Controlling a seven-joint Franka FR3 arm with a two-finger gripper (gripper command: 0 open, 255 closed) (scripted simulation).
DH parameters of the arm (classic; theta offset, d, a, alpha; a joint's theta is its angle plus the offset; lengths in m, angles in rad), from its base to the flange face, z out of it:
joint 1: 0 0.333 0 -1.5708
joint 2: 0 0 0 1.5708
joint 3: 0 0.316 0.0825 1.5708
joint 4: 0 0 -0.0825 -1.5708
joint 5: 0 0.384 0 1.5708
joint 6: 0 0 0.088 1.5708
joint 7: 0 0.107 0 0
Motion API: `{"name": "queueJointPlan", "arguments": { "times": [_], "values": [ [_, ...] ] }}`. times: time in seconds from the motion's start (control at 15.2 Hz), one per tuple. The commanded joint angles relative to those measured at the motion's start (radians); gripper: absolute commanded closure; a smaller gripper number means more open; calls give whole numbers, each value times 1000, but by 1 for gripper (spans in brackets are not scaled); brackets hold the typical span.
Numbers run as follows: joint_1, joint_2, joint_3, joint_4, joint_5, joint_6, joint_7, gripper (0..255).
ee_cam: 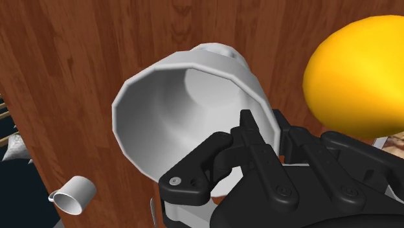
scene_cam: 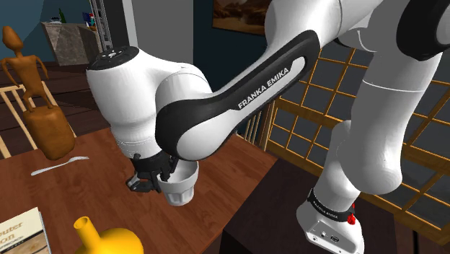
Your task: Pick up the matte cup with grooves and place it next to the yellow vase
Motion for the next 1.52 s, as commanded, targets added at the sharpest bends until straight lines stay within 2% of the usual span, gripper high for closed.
{"name": "queueJointPlan", "arguments": {
  "times": [0.0,1.45],
  "values": [
    [1,13,-1,-13,-11,24,11,255],
    [34,219,-49,-82,-180,254,158,255]
  ]
}}
